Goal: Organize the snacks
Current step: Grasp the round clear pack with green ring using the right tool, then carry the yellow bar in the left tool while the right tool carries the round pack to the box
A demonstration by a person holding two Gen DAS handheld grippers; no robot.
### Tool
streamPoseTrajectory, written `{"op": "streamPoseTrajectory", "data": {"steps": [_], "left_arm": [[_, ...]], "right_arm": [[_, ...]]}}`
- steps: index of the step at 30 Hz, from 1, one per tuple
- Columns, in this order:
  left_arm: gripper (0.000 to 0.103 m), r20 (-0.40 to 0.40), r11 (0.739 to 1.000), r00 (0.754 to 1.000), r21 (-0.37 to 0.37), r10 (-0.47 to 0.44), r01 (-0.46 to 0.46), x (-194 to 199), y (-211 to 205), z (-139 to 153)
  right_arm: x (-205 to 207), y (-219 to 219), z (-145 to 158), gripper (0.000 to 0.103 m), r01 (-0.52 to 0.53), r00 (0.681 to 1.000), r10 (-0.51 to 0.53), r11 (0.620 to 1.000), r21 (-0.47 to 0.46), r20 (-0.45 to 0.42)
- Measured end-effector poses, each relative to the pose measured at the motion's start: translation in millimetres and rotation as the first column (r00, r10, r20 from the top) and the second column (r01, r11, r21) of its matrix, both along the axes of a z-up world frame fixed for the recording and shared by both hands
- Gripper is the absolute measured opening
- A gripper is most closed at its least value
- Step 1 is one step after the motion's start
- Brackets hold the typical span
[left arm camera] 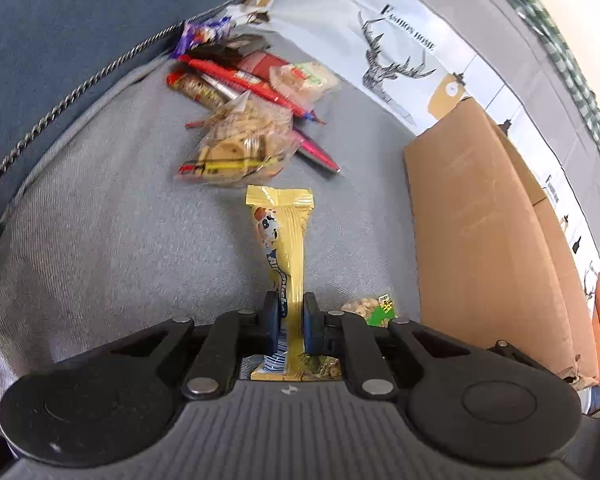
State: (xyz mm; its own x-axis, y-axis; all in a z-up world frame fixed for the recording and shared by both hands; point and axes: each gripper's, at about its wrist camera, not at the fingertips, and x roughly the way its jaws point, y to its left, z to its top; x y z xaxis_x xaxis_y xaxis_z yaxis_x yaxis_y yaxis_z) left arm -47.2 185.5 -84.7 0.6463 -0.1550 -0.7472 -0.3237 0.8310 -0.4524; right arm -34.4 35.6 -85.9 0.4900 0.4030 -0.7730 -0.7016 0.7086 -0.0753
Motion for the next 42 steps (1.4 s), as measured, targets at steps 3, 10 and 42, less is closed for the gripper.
{"op": "streamPoseTrajectory", "data": {"steps": [3,10,42], "left_arm": [[0.011,0.039,1.000,0.999,-0.006,0.003,-0.003,-3,0,6],[0.011,0.116,0.998,0.993,-0.050,0.037,-0.031,-10,5,21],[0.011,0.227,0.961,0.935,-0.114,0.274,-0.254,-16,30,73]], "right_arm": [[-3,-1,5,0.079,0.000,1.000,0.000,1.000,0.006,0.029],[-17,-8,25,0.079,-0.017,0.993,0.015,1.000,0.019,0.116],[22,-35,83,0.071,-0.015,0.985,-0.021,0.978,0.209,0.171]]}}
